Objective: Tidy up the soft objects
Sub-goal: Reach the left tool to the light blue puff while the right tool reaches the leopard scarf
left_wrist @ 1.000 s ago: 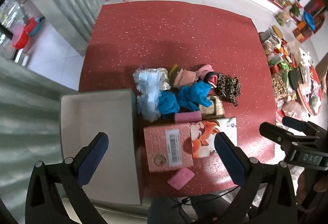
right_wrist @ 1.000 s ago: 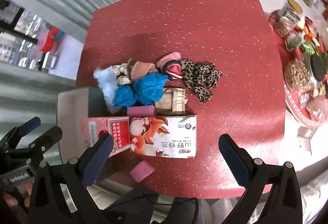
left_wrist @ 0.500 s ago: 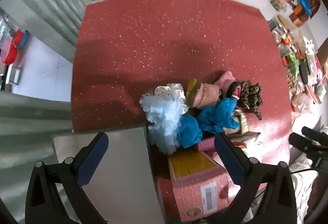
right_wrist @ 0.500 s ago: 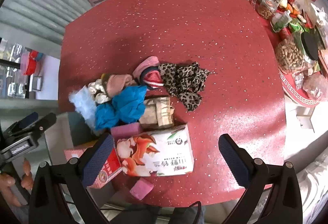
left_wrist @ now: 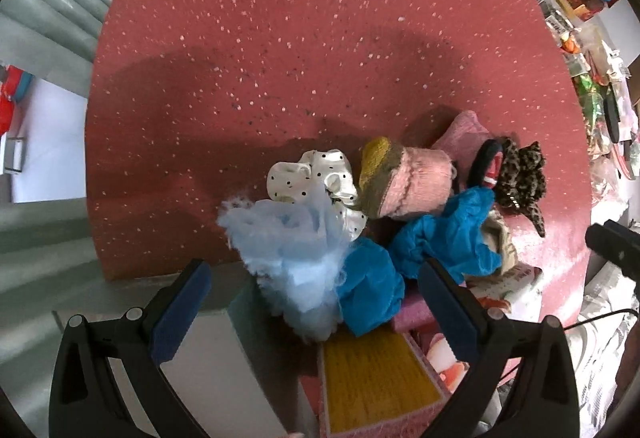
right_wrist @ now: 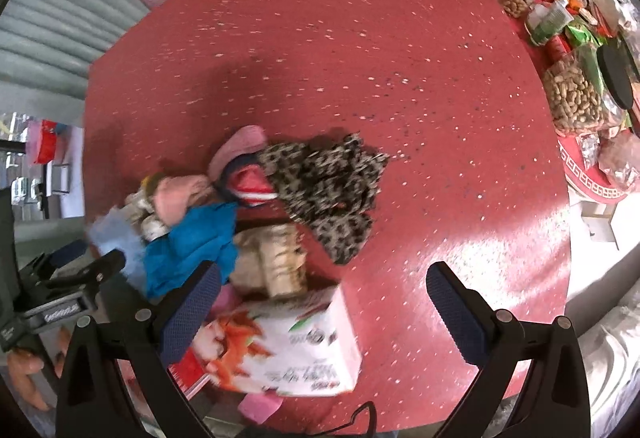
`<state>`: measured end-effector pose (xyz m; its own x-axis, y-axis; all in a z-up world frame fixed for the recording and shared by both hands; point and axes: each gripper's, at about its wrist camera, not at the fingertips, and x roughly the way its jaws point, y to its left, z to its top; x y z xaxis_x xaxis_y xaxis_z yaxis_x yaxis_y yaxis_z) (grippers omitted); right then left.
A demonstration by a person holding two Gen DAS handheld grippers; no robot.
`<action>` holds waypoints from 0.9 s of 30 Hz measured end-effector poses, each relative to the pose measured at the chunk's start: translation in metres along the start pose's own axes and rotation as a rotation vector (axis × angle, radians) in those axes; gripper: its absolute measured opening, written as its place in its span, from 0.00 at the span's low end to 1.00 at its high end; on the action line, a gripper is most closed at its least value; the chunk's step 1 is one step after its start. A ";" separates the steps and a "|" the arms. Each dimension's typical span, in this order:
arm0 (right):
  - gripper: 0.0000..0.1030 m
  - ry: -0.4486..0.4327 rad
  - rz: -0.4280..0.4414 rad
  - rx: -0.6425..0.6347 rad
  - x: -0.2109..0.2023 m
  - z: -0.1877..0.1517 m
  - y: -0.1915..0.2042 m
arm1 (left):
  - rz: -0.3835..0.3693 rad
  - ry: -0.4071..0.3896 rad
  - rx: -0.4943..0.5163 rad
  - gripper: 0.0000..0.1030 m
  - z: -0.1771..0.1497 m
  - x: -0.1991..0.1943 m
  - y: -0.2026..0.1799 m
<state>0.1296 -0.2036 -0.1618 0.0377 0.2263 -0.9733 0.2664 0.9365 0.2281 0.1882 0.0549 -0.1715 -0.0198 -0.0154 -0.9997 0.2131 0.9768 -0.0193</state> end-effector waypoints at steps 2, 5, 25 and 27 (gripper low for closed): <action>1.00 0.007 0.003 0.017 0.010 0.006 -0.006 | 0.001 0.011 -0.010 1.00 0.003 0.006 0.002; 1.00 0.019 0.005 0.018 0.025 0.017 -0.007 | -0.013 0.029 -0.033 1.00 0.009 0.013 0.005; 0.75 0.076 -0.076 -0.073 0.101 0.043 0.006 | -0.032 0.153 -0.054 0.98 0.034 0.071 0.015; 0.49 0.066 -0.102 -0.082 0.098 0.044 0.007 | -0.037 0.165 -0.048 0.92 0.034 0.076 0.016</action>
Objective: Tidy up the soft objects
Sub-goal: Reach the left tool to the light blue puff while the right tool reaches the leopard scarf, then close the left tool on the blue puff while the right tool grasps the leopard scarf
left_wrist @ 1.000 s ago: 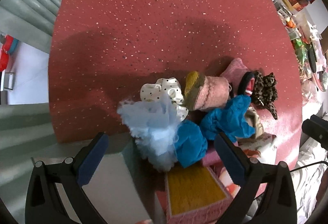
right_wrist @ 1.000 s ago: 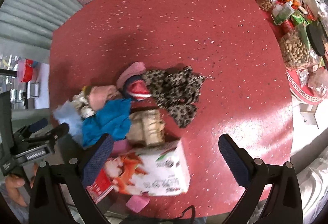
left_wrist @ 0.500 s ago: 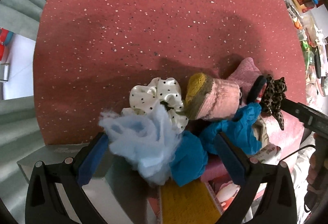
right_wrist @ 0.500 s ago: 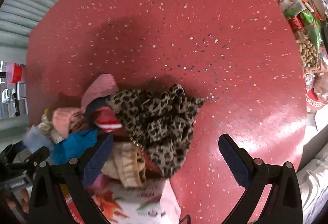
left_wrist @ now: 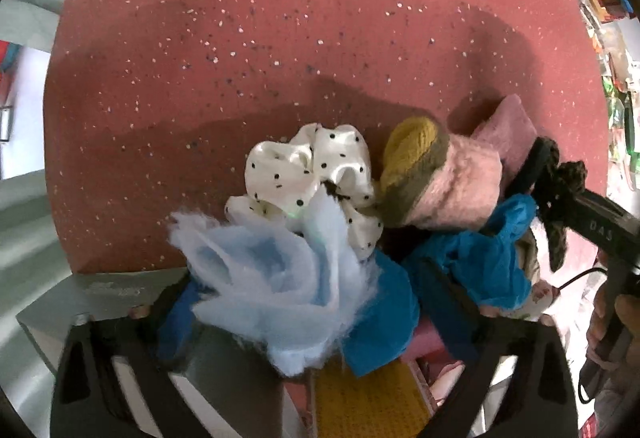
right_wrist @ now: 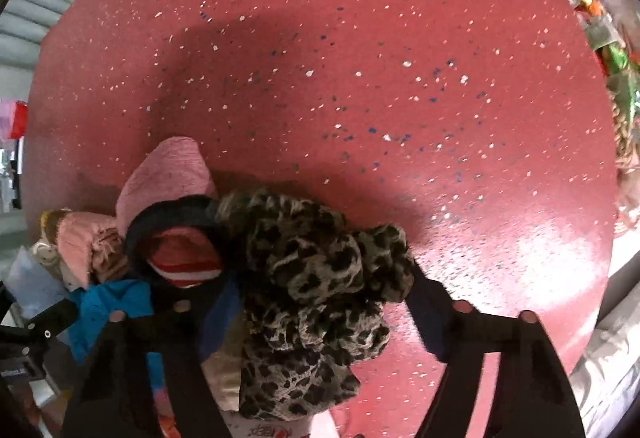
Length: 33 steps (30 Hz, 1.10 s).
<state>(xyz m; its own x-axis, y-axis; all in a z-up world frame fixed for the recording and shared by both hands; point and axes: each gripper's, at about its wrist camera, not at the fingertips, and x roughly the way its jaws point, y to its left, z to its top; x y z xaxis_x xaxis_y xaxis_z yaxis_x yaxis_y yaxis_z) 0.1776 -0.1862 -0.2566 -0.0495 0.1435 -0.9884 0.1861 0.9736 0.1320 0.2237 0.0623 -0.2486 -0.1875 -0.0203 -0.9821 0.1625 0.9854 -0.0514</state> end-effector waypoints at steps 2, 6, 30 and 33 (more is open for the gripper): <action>0.37 -0.019 -0.014 -0.003 -0.006 0.000 -0.002 | -0.008 0.007 0.007 0.85 0.001 0.004 0.002; 0.33 -0.009 0.045 0.051 -0.010 -0.002 -0.019 | -0.041 0.017 0.019 0.39 0.004 0.009 0.000; 0.32 -0.121 0.150 0.114 -0.088 -0.044 -0.060 | -0.098 -0.287 0.054 0.23 -0.027 -0.102 -0.019; 0.32 -0.132 0.151 0.117 -0.087 -0.036 -0.048 | -0.110 -0.303 0.067 0.23 -0.031 -0.109 -0.026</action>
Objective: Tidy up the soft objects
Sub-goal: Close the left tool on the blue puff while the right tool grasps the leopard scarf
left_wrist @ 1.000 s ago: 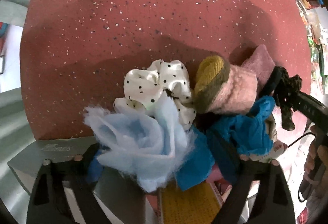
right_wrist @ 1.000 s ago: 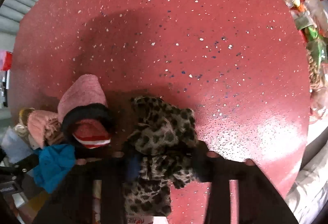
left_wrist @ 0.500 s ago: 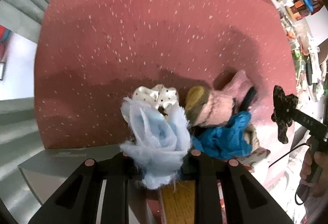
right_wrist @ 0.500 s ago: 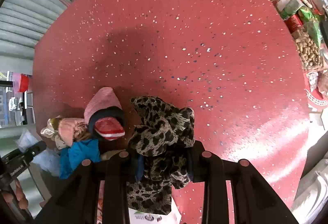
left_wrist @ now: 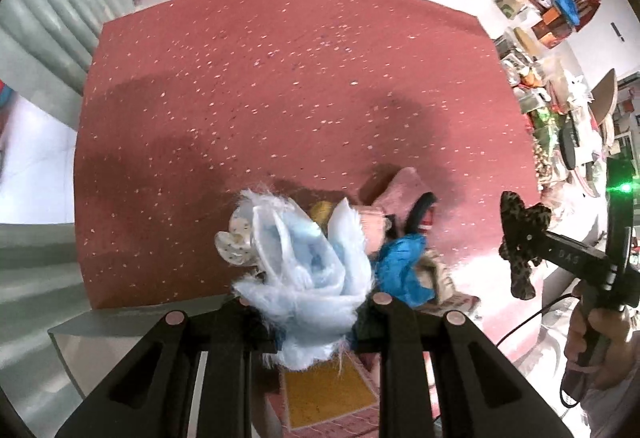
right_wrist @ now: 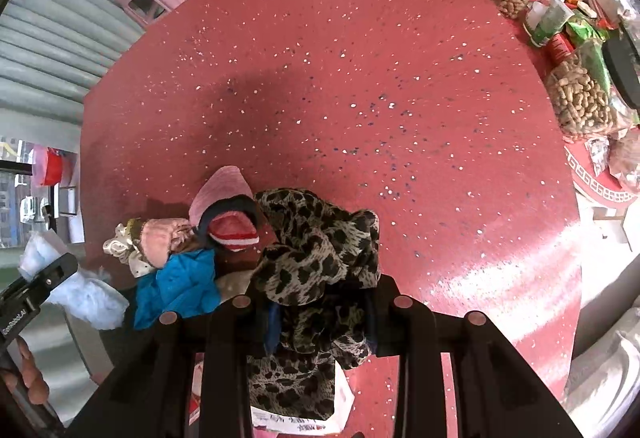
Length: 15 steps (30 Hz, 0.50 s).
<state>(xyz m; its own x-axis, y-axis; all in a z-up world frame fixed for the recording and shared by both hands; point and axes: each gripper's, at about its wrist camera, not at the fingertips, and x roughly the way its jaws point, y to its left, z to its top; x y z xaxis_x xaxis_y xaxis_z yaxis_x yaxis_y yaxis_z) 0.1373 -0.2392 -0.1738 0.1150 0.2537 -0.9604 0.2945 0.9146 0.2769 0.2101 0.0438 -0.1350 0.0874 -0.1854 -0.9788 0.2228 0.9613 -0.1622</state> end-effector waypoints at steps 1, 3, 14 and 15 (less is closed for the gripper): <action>0.32 -0.002 0.000 -0.001 -0.002 -0.002 -0.001 | -0.007 -0.008 0.006 0.23 0.000 -0.003 -0.005; 0.32 -0.012 -0.003 0.003 -0.008 -0.005 -0.004 | -0.014 -0.016 0.016 0.23 -0.001 -0.007 -0.011; 0.32 -0.034 0.002 0.009 -0.031 -0.024 -0.027 | -0.075 -0.056 0.045 0.23 -0.015 -0.028 -0.062; 0.32 -0.034 0.000 0.007 -0.032 -0.025 -0.030 | -0.078 -0.058 0.045 0.23 -0.016 -0.030 -0.066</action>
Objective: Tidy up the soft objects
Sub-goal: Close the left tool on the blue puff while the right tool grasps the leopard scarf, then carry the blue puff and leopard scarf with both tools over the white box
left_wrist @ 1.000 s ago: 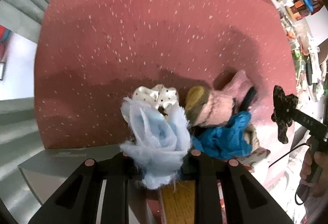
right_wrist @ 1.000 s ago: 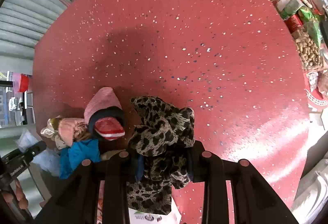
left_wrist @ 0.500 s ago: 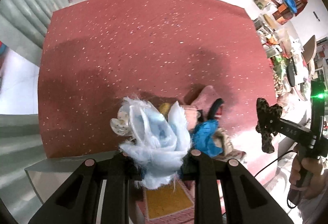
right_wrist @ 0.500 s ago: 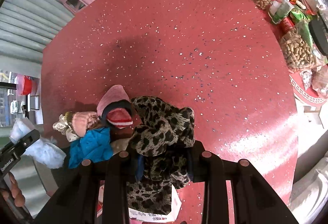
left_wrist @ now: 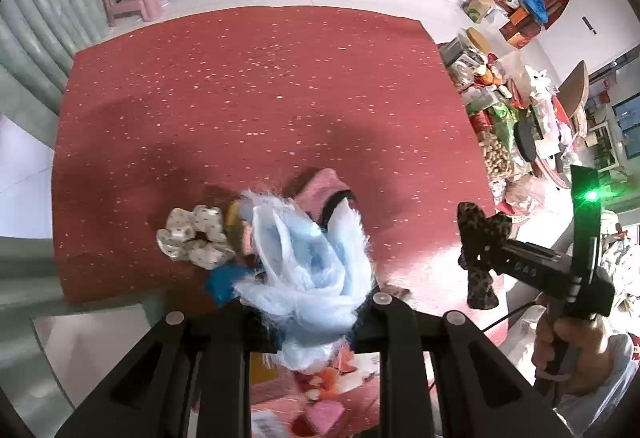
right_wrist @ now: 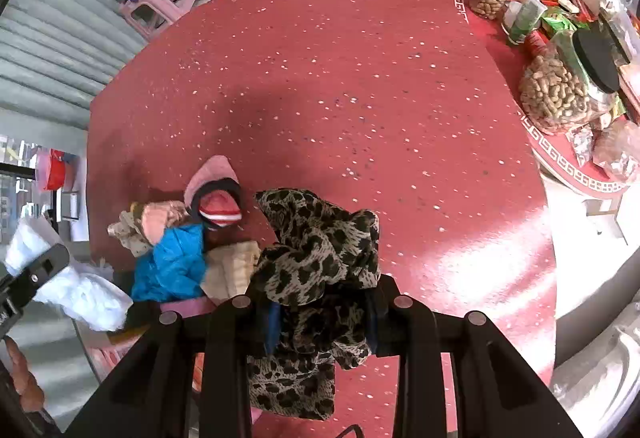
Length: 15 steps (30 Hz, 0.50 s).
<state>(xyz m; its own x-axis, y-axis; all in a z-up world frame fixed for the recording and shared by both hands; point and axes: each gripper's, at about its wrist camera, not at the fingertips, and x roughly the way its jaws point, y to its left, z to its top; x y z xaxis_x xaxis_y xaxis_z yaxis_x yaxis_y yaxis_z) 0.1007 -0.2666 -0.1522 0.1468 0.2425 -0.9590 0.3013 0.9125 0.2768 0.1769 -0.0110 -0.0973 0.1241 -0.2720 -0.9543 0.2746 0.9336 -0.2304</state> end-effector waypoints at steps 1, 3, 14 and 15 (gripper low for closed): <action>0.32 0.001 -0.002 -0.001 -0.001 -0.001 -0.003 | -0.007 -0.002 -0.001 0.23 -0.001 -0.001 -0.006; 0.32 0.002 -0.004 -0.004 -0.005 -0.005 -0.009 | -0.017 -0.004 0.002 0.23 -0.002 -0.002 -0.016; 0.32 0.018 -0.004 -0.012 -0.016 -0.028 -0.052 | -0.061 0.012 0.081 0.23 -0.025 0.004 -0.089; 0.32 0.020 -0.002 -0.013 -0.016 -0.031 -0.055 | -0.063 0.014 0.082 0.23 -0.027 0.005 -0.093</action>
<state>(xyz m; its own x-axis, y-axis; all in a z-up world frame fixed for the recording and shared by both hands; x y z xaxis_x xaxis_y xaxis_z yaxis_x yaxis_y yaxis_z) 0.0527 -0.3108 -0.1538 0.1270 0.2467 -0.9607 0.2893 0.9173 0.2738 0.1262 -0.0928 -0.0854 0.0904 -0.3258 -0.9411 0.3589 0.8921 -0.2744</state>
